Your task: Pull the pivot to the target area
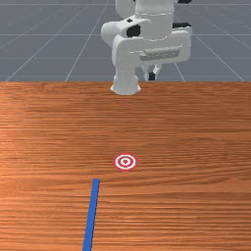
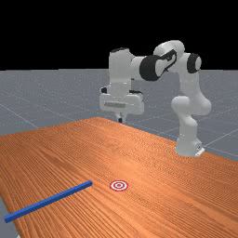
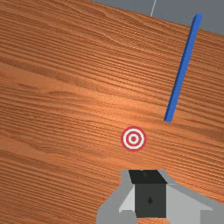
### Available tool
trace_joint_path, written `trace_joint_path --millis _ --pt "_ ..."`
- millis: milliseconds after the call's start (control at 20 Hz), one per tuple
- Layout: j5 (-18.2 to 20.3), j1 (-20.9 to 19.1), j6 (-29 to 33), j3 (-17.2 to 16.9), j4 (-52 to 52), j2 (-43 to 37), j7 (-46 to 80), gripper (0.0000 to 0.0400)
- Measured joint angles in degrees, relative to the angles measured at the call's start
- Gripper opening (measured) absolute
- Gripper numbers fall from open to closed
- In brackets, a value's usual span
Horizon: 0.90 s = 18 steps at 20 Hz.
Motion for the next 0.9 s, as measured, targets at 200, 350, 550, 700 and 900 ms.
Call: trace_joint_path --millis 200,350,550,700,900 --pt "0.8 -1.2 0.7 -2.1 -1.1 -0.1 5.1 0.0" --pt "-13.9 -0.3 -6.2 -2.9 10.9 7.5 -18.5 0.0" --pt "-2.6 -5.2 -15.3 0.3 37.3 23.0 -21.6 0.0" --pt "-2.6 -5.2 -15.3 0.3 37.2 23.1 -21.6 0.0" --pt "-2.6 -5.2 -15.3 0.3 37.2 23.1 -21.6 0.0"
